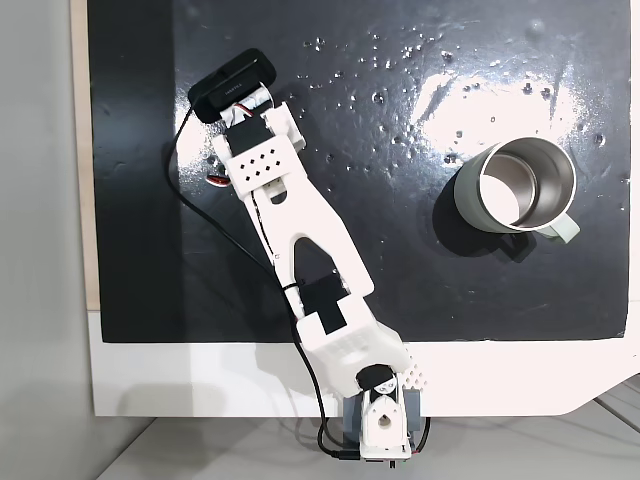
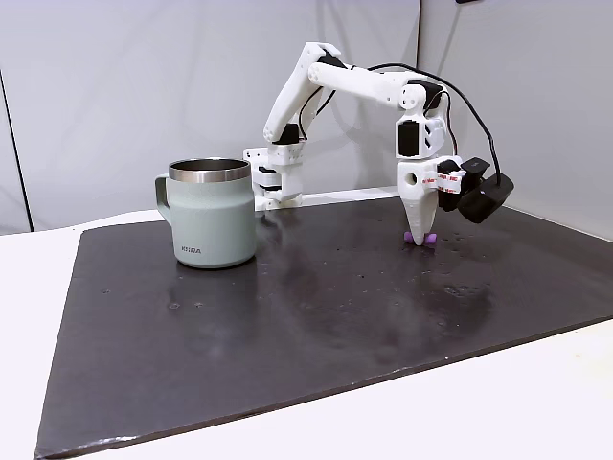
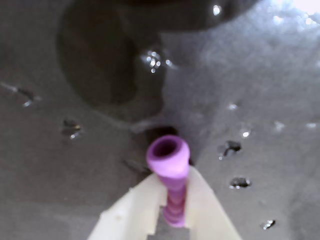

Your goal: Grasp a pengrip and put it in the cup.

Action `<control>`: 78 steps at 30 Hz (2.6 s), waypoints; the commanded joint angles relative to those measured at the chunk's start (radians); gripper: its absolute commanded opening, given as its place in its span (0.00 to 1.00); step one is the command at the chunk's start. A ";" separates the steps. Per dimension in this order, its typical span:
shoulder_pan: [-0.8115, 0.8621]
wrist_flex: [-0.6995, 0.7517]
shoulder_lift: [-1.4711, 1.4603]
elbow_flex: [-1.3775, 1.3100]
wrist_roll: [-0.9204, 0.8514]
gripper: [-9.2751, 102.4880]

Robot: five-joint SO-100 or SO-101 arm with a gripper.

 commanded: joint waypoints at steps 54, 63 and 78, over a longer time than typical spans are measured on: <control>0.953 0.130 0.933 0.348 -0.002 0.08; 0.959 0.110 0.916 0.367 0.002 0.41; 0.969 0.083 0.910 0.367 0.000 0.44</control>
